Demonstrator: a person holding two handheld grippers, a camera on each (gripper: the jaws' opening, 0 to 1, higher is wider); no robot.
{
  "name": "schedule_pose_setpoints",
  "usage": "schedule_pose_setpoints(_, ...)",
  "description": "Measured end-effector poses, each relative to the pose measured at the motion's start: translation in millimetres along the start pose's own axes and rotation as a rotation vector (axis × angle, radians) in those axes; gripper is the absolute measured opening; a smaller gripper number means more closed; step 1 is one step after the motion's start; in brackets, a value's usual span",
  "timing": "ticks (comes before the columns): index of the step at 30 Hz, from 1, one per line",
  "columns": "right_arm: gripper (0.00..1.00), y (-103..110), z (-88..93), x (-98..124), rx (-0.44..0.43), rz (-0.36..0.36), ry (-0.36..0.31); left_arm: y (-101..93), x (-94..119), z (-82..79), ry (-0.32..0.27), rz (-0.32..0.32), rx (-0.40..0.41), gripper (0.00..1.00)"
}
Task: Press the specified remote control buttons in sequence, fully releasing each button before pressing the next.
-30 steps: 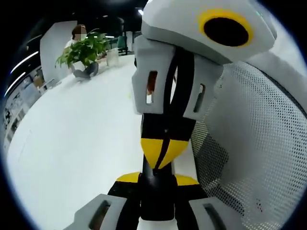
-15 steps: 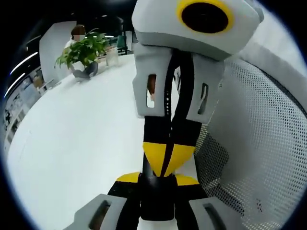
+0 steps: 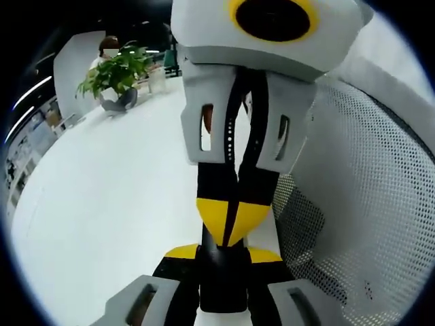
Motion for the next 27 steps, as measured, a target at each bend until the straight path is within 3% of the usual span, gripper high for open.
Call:
schedule_pose_setpoints(6,0.0,-3,-0.8,0,-0.073,0.006,-0.008,0.5,-1,-2.0,0.027,0.013,-0.019,0.23)
schedule_pose_setpoints(13,0.0,-1,0.3,-1,-0.034,0.026,-0.008,0.2,-1,-2.7,0.021,-0.006,0.0,0.23)
schedule_pose_setpoints(18,0.0,-3,1.4,2,-0.091,-0.049,-0.117,0.9,-1,-2.7,0.017,-0.009,0.0,0.23)
schedule_pose_setpoints(21,0.0,-3,4.7,4,-0.116,-0.046,-0.176,0.2,-1,-4.0,0.028,-0.009,-0.011,0.23)
schedule_pose_setpoints(25,0.01,1,14.3,10,-0.066,-0.014,-0.145,0.4,-2,-3.6,0.046,-0.01,-0.016,0.23)
schedule_pose_setpoints(27,0.1,2,18.9,12,-0.071,-0.018,-0.136,0.5,-1,-3.2,0.039,-0.012,-0.008,0.23)
Point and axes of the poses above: the point that each gripper's makers call its tool centre point, and the gripper's own axes: x roughly backward along the fingers, y roughly to its left, z roughly out of its underside, the point moved 3 cm from there along x, roughly backward along the fingers, and after that the axes turned 13 degrees about -z, right-handed, at the moved point
